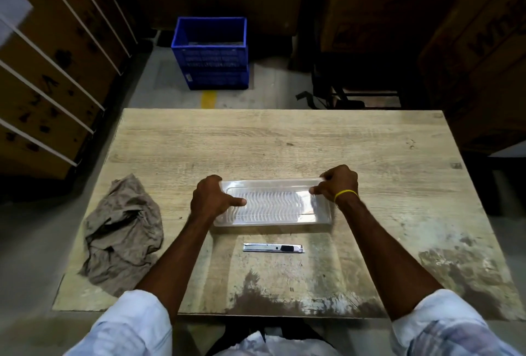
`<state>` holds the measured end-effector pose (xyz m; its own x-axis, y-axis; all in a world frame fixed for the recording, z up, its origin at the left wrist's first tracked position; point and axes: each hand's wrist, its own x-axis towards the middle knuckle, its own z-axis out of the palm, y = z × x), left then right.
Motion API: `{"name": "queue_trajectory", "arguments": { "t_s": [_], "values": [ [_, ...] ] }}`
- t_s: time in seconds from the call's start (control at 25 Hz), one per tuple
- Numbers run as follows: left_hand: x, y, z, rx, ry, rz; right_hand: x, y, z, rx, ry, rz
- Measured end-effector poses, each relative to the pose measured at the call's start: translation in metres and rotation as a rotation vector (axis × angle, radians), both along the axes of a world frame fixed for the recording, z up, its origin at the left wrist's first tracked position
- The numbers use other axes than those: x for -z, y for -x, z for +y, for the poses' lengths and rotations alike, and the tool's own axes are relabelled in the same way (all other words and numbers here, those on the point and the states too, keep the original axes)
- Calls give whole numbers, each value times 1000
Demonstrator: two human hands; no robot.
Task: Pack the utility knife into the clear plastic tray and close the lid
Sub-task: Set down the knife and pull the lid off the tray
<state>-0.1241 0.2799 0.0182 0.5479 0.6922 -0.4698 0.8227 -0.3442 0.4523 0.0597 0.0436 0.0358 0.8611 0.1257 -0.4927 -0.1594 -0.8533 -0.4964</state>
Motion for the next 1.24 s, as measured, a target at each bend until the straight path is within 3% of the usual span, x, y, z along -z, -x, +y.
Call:
{"name": "queue_trajectory", "arguments": {
  "t_s": [0.2,0.36,0.84,1.24],
  "values": [
    [-17,-21,33,-57,116,64,-1,1,-2,17,-36,-6],
    [-28,-28,36,8,26,101,0,1,-1,15,-26,-10],
    [-12,5,9,-63,-81,-190,-2,23,-7,95,-63,-117],
    [0,11,8,-174,138,-304,-6,26,0,125,-23,-112]
  ]
}}
